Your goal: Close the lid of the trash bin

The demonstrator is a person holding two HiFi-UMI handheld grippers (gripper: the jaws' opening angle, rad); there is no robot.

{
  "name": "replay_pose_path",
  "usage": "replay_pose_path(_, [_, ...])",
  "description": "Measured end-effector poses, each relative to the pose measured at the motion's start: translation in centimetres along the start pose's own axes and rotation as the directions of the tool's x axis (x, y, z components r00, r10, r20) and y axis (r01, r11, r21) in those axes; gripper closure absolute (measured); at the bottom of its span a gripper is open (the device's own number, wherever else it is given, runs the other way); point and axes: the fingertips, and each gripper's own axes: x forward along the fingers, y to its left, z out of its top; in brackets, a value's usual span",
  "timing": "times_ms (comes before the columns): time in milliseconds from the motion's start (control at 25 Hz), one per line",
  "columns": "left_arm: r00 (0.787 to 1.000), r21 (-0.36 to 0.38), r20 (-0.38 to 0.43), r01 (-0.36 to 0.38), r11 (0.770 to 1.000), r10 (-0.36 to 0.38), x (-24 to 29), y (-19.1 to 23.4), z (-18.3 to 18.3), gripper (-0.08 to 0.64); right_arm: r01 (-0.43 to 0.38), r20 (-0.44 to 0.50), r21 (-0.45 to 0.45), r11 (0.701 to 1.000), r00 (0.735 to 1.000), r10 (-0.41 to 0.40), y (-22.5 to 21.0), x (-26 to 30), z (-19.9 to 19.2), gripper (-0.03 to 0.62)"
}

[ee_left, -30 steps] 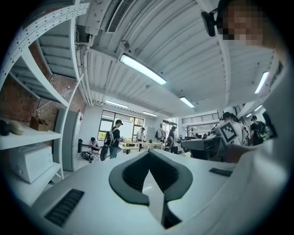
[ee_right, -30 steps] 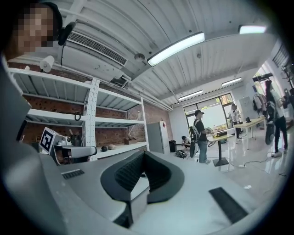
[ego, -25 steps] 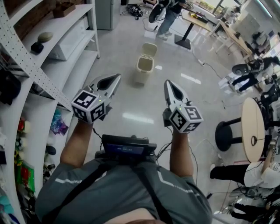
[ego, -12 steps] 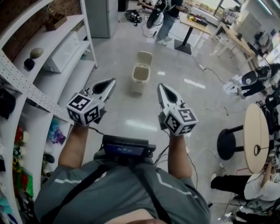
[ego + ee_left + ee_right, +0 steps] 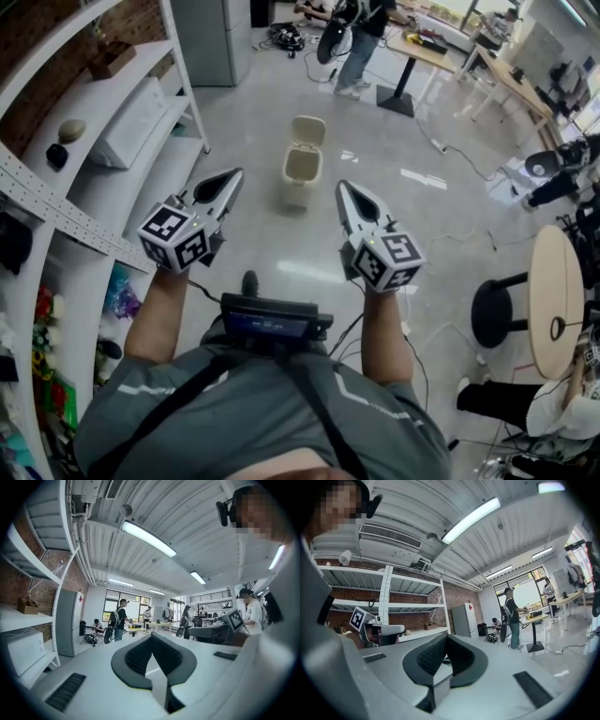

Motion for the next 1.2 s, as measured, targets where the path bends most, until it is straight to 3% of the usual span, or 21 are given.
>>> replay_pose_path(720, [0.998,-0.022,0.003,0.065,0.998,-0.065,11.3,12.8,0.2,0.561,0.065,-0.038,-0.016,0.998,0.997,-0.065,-6.7,14.2,1.3,0.583])
replay_pose_path(1200, [0.990,-0.033,-0.024,0.136,0.990,-0.137,18.9,22.6,0.2,0.561,0.172,-0.033,0.008,0.985,0.985,-0.172,-11.7,24.3,1.3,0.583])
